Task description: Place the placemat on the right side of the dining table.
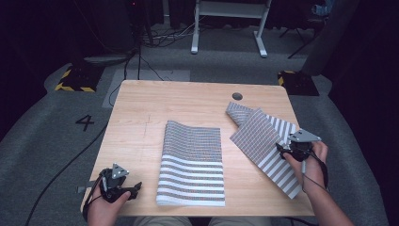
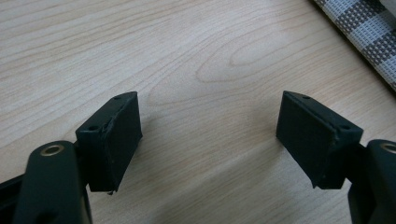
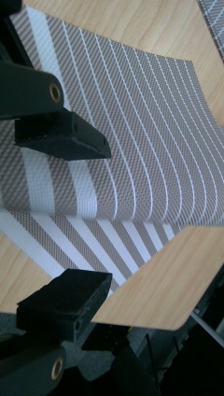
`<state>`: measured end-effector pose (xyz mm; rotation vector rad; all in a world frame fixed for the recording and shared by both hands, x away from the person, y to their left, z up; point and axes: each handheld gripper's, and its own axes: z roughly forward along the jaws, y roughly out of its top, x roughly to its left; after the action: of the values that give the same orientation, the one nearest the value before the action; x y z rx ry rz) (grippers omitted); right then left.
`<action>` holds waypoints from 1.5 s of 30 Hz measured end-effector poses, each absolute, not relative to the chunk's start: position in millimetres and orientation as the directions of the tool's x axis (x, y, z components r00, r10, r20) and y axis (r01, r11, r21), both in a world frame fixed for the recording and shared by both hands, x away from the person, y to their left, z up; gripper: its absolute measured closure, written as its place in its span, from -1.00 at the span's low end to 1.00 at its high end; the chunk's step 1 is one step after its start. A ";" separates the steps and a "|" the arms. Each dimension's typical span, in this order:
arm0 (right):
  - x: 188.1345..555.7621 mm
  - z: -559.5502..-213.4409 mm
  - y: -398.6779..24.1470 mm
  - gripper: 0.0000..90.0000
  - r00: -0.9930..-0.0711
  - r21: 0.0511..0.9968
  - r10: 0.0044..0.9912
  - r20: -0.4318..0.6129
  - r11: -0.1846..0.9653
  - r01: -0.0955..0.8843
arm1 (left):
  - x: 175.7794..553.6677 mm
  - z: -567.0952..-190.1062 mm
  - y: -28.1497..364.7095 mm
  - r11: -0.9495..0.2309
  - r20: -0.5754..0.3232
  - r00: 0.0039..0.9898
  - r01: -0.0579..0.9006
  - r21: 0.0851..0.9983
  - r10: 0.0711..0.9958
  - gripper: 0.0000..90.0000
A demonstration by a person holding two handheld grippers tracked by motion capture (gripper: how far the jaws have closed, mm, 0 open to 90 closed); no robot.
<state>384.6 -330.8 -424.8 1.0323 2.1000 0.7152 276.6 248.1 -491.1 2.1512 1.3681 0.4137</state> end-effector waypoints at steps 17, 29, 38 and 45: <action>316.5 -406.2 -245.6 0.05 -0.724 0.687 0.543 -0.426 0.715 0.132 | 277.5 -490.3 243.4 -0.347 -0.026 0.449 0.724 0.596 0.893 -0.51; 286.8 -437.7 -207.0 -0.28 -0.870 0.720 0.451 -0.200 0.670 0.182 | 275.4 -488.1 246.8 -0.334 -0.026 0.439 0.719 0.609 0.898 -0.51; 277.1 -472.4 -189.1 -0.32 -0.896 0.691 0.430 -0.113 0.682 0.240 | 276.3 -488.6 246.0 -0.346 -0.024 0.448 0.722 0.599 0.894 -0.51; 281.8 -484.5 -178.9 -0.28 -0.887 0.651 0.448 -0.110 0.707 0.276 | 275.8 -488.8 246.0 -0.336 -0.029 0.440 0.725 0.602 0.898 -0.51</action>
<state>281.8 -178.9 -484.5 0.5747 2.6555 0.9514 275.8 246.0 -488.8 2.1543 1.3584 0.4204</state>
